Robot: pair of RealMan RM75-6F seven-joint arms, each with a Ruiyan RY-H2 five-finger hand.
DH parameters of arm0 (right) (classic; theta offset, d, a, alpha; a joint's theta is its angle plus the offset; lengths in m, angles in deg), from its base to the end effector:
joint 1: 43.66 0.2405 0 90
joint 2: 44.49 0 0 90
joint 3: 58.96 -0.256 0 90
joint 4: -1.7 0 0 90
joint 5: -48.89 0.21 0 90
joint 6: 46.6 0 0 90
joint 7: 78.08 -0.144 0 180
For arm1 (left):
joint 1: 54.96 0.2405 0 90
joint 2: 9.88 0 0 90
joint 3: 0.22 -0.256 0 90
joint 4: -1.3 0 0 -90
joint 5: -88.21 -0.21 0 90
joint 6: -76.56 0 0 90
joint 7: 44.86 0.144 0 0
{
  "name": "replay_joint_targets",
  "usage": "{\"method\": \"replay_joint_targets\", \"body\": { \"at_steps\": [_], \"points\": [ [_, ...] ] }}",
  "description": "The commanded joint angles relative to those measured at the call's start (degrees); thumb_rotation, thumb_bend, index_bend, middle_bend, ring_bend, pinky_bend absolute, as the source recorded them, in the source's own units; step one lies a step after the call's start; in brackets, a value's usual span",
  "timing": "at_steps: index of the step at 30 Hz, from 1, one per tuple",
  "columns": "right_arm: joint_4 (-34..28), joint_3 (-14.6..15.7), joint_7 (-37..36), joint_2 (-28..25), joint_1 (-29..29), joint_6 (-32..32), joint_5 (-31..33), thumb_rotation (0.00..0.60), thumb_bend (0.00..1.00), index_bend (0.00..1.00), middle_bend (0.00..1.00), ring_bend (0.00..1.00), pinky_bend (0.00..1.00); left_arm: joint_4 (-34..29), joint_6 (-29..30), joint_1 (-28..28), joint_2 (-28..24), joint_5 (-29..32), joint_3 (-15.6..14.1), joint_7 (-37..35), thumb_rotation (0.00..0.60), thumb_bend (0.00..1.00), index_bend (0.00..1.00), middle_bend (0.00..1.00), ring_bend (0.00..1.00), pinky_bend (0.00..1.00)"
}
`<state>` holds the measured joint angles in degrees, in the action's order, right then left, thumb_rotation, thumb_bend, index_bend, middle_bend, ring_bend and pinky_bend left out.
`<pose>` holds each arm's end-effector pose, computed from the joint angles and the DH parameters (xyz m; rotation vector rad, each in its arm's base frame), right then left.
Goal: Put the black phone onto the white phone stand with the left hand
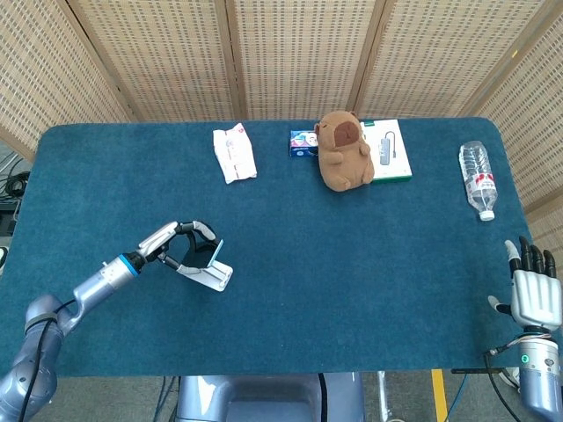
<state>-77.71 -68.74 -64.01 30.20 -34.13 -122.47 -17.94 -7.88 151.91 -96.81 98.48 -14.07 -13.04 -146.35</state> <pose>-0.3639 -0.2291 0.1358 1.2232 -0.8729 0.5864 -0.2484 0.3803 -0.0074 -1.8732 -1.7868 -1.4914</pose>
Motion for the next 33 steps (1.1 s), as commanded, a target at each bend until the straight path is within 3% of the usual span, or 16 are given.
{"method": "replay_joint_targets", "body": {
  "at_steps": [1,18,26,33],
  "points": [
    [-0.1,0.0,-0.4,-0.2,0.0,0.0,-0.3,0.6,0.0,0.07,0.0,0.0,0.0,0.1,0.4,0.5,0.3,0.6,0.4,1.1,0.6,0.01,0.48,0.27,0.38,0.41],
    [-0.5,0.1,-1.1,-0.6,0.0,0.1,-0.8,0.6,0.0,0.07,0.0,0.0,0.0,-0.8,3.2,2.3,0.2,2.6,2.1,1.4,0.6,0.01,0.35,0.25,0.37,0.41],
    [-0.6,0.1,-1.2,-0.6,-0.1,0.0,-0.8,0.6,0.0,0.07,0.0,0.0,0.0,-1.1,5.1,2.5,-0.2,3.3,2.9,1.0,0.6,0.0,0.17,0.06,0.23,0.41],
    [-1.1,0.2,-1.3,-0.8,-0.1,0.0,-1.0,0.6,0.0,0.07,0.0,0.0,0.0,-2.0,8.2,3.1,-1.7,3.9,3.5,0.8,0.6,0.0,0.12,0.01,0.16,0.37]
  ]
}}
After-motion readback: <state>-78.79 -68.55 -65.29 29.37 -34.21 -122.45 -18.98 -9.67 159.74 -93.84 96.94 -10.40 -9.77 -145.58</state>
